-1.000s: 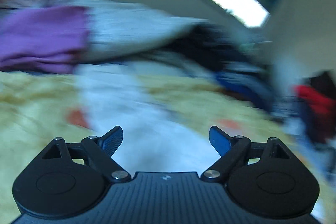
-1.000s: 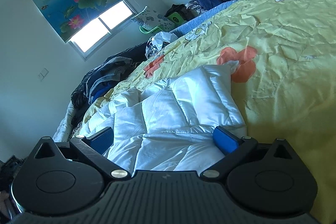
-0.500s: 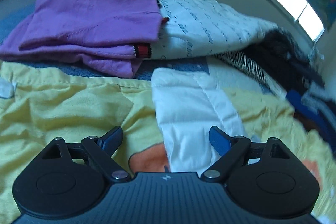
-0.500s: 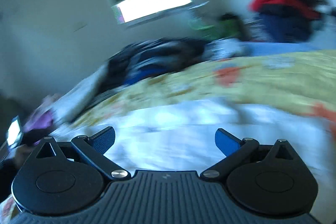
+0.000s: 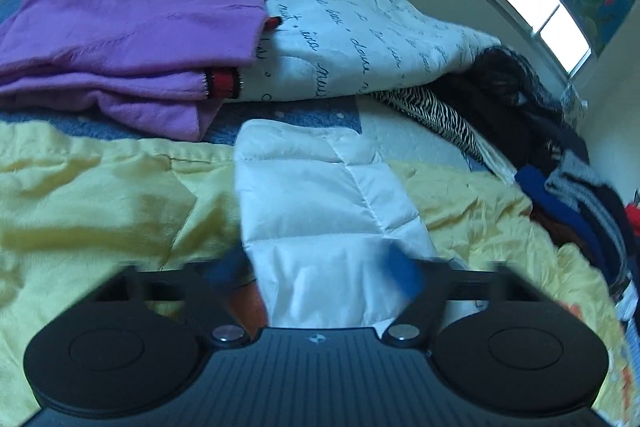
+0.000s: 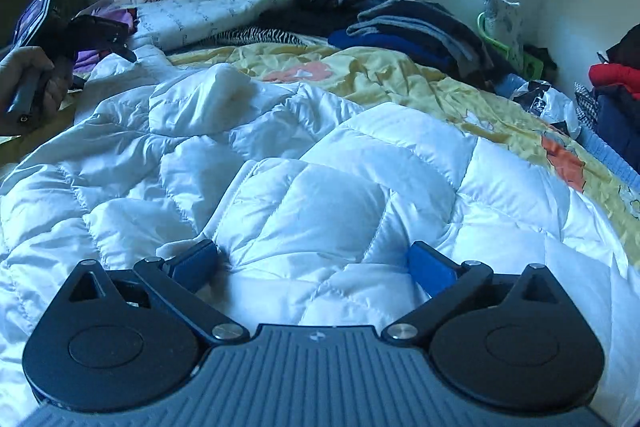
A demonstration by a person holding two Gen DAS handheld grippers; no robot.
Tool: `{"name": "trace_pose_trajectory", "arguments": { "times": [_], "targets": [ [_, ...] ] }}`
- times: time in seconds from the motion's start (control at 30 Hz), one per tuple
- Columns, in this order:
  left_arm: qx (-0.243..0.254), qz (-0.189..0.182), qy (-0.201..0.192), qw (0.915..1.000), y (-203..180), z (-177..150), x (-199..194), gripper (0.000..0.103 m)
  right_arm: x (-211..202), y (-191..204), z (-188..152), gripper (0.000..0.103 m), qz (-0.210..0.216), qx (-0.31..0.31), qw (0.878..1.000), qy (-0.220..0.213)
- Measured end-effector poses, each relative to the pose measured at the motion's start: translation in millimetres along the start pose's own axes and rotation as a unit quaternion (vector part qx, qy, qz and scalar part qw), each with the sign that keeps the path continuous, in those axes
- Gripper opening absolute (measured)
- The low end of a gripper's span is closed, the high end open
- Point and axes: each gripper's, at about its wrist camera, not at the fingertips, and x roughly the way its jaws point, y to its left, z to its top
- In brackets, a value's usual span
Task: Fold small clothes
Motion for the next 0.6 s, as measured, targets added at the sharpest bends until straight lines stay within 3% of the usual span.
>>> {"name": "trace_pose_trajectory", "arguments": {
  "times": [0.07,0.33,0.6],
  "targets": [
    [-0.003,0.003,0.003,1.0000,0,2,0,0.047,-2,-3,-3,0.103,0.004,0.011,1.000,-0.004],
    [0.027,-0.004,-0.014,0.9995,-9,5,-15,0.012,3,-5,-1,0.103,0.007,0.013,1.000,-0.005],
    [0.117,-0.023,-0.089,0.9888,-53,-11,-59,0.010,4,-5,-1,0.103,0.008,0.014,1.000,-0.005]
  ]
}}
